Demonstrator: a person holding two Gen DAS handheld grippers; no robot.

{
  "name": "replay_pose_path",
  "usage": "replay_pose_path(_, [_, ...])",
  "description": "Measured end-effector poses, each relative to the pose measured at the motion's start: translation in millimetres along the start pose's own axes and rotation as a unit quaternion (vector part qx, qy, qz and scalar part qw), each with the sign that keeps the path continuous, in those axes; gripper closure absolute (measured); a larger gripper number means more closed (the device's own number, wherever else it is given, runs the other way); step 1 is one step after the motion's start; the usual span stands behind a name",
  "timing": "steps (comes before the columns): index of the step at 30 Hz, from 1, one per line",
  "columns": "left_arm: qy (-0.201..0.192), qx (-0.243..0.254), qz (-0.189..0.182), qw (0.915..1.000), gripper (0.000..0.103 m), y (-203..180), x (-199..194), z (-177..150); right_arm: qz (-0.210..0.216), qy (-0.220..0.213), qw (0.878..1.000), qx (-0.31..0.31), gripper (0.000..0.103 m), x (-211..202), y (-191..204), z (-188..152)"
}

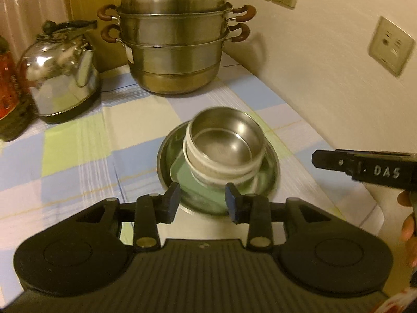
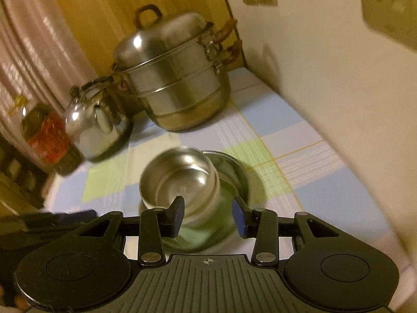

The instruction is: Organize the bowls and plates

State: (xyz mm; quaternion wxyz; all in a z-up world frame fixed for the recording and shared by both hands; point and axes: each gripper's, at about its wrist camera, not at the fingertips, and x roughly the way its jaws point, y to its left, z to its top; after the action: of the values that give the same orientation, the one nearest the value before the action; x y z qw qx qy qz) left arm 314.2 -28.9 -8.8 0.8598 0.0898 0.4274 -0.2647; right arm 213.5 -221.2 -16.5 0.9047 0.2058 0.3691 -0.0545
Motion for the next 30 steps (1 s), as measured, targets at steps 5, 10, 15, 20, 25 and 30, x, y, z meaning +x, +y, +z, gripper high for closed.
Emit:
replay_pose_path(5, [-0.012,-0.015,0.016,0.9997,0.065,-26,-37,-34,0.005,0.002,0.999,-0.038,0.062,-30,1,-40])
replay_pose_path(10, [-0.017,-0.032,0.046,0.9983,0.062,-55,-70,-74,0.019,0.017,0.998,-0.053,0.062,-60,-6,-78])
replay_pose_path(15, [-0.016,-0.046,0.077,0.9958,0.062,-85,-99,-112,0.050,0.015,0.997,-0.060,0.062,-95,-13,-103])
replay_pose_path(20, [-0.023,-0.076,0.083,0.9934,0.061,-104,-130,-143,0.072,0.018,0.995,-0.068,0.062,-121,-22,-124])
replay_pose_path(25, [-0.022,-0.093,0.103,0.9900,0.061,-120,-154,-166,0.093,0.031,0.992,-0.080,0.062,-139,-26,-140])
replay_pose_path(30, [-0.022,-0.107,0.104,0.9885,0.061,-130,-167,-178,0.105,0.042,0.988,-0.102,0.062,-152,-24,-154])
